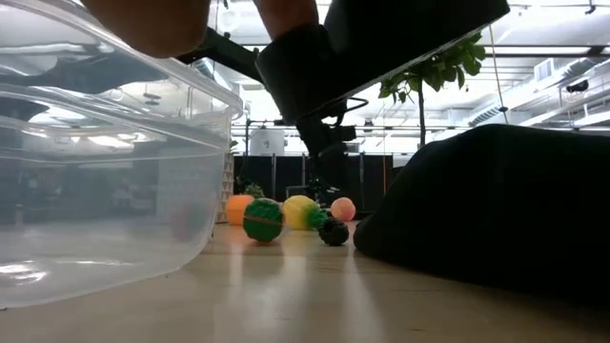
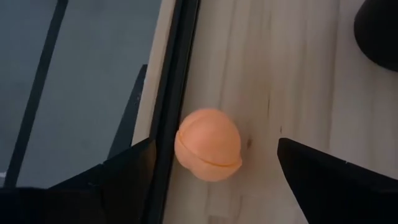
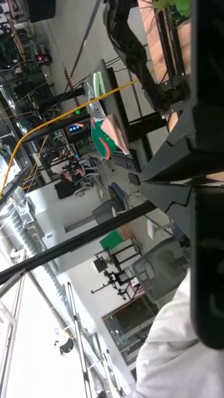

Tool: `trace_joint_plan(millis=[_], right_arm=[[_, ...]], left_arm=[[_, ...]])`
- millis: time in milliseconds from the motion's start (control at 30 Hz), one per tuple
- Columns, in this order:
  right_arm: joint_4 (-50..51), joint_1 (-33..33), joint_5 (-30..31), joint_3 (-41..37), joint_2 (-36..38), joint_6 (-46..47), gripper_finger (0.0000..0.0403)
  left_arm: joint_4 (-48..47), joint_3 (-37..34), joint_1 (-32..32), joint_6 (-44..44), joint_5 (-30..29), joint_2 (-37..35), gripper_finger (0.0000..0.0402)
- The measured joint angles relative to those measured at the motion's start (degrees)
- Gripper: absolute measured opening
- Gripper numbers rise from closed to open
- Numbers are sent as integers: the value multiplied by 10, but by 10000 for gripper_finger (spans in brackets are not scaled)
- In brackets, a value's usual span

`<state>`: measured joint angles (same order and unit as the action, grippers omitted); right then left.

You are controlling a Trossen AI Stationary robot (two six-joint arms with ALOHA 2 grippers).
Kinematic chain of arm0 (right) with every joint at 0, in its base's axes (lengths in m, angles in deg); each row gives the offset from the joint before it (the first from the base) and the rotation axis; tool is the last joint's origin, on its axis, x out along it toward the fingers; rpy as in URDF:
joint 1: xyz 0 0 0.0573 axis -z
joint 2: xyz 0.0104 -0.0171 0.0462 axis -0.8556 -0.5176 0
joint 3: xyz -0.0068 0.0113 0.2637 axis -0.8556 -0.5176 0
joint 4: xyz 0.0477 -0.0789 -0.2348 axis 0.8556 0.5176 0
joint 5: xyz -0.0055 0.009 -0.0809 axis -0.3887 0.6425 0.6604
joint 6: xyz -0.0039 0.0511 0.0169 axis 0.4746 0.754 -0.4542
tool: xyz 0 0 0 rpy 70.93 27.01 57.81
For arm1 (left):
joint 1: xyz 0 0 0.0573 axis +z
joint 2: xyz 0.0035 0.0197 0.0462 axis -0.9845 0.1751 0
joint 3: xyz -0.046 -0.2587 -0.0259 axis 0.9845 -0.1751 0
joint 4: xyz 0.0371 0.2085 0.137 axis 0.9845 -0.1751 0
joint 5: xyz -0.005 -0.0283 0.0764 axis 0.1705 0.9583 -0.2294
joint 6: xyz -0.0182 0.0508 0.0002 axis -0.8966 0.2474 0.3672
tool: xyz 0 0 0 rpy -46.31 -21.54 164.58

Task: Pick and placing Produce into tupperware
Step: Put the peach into the transparent bin

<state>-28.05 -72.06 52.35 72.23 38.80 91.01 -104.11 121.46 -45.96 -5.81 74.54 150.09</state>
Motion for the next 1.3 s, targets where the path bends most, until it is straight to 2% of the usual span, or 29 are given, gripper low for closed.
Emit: trace_joint_plan(millis=[200,600,833,1133,1300], right_arm=[[0,0,0,0,0,-2,23],[0,0,0,0,0,-3,23],[0,0,0,0,0,-3,23],[0,0,0,0,0,-3,23],[0,0,0,0,0,1,23]], left_arm=[[-13,-1,-8,-37,14,10,346],[-5,0,-26,-39,17,8,346],[-23,0,-22,-96,17,16,346],[-6,0,-37,-80,-18,21,346],[-7,0,-37,-87,-12,26,346]])
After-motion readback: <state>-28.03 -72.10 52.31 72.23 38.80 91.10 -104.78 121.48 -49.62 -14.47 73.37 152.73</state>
